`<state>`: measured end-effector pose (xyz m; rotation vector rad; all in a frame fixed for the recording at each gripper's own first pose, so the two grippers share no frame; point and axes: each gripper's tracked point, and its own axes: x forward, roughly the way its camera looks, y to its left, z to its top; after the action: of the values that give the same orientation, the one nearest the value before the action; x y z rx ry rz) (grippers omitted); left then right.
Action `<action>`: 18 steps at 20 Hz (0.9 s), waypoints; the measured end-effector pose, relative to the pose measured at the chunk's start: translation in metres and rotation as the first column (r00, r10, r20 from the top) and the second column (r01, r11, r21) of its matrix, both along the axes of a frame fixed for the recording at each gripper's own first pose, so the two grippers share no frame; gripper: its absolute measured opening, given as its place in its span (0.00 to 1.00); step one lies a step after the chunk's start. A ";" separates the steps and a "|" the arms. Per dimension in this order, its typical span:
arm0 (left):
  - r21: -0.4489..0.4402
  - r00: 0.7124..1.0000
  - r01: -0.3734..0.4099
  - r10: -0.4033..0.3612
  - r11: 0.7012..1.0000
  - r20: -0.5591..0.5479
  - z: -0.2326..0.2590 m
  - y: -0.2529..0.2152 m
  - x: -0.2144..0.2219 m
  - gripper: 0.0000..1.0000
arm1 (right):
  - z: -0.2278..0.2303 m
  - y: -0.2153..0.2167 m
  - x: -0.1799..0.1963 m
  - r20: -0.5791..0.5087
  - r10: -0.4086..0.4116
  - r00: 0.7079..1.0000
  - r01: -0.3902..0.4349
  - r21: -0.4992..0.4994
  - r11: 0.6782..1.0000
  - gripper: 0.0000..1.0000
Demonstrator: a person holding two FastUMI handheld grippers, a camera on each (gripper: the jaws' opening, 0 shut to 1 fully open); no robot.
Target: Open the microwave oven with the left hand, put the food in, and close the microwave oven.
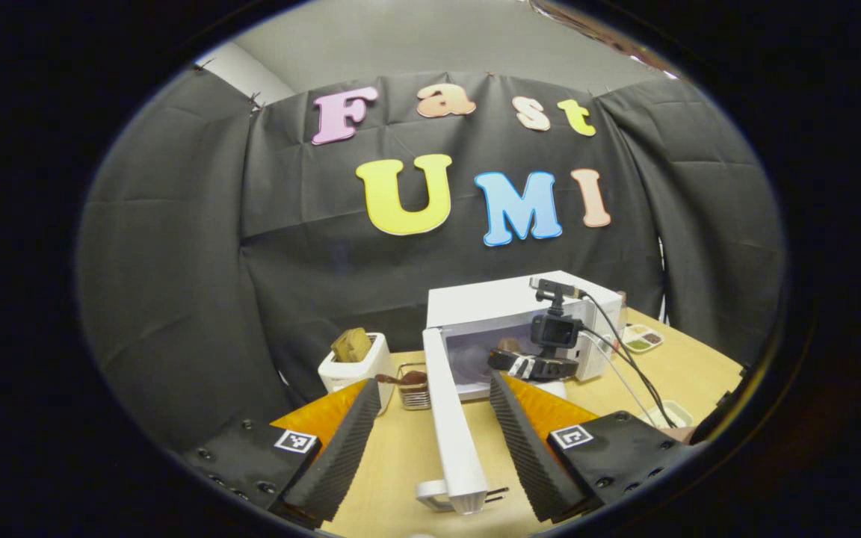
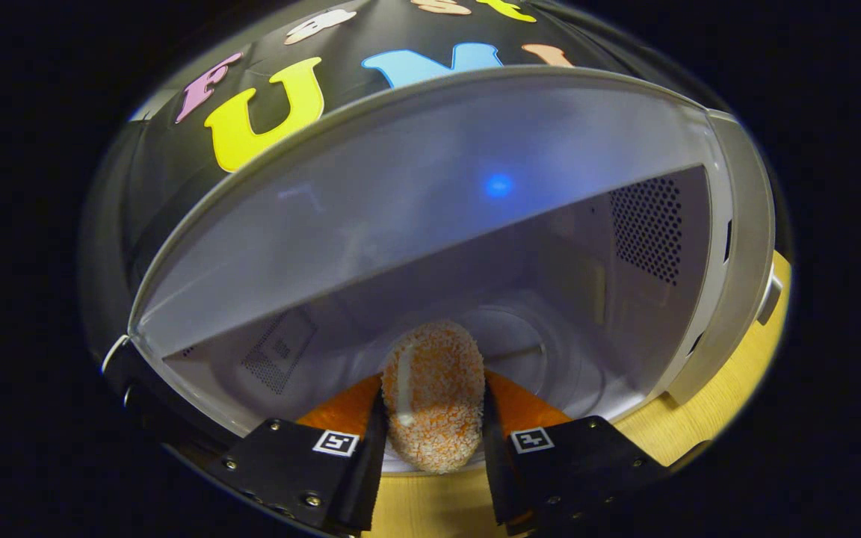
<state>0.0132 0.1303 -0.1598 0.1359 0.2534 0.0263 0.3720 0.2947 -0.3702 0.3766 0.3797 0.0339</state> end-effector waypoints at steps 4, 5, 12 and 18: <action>0.014 1.000 0.008 -0.008 1.000 -0.016 -0.011 -0.001 0.000 1.00 | -0.028 0.001 0.010 -0.034 -0.010 0.999 0.011 0.018 1.000 0.63; 0.014 1.000 0.010 -0.010 1.000 -0.020 -0.014 -0.002 0.000 1.00 | -0.024 -0.001 0.013 -0.016 -0.023 1.000 0.023 -0.002 1.000 0.63; 0.007 1.000 0.006 -0.006 1.000 -0.018 -0.013 -0.005 0.007 1.00 | -0.024 -0.006 0.001 -0.008 0.023 1.000 -0.024 -0.063 0.998 0.93; 0.018 0.999 -0.003 0.002 1.000 0.045 0.012 0.001 0.009 0.94 | 0.032 -0.041 -0.048 0.056 0.096 0.994 -0.079 -0.243 0.967 0.98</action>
<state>0.0222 0.1311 -0.1475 0.1529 0.2082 0.0344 0.3237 0.2534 -0.3382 0.1186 0.3290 0.0858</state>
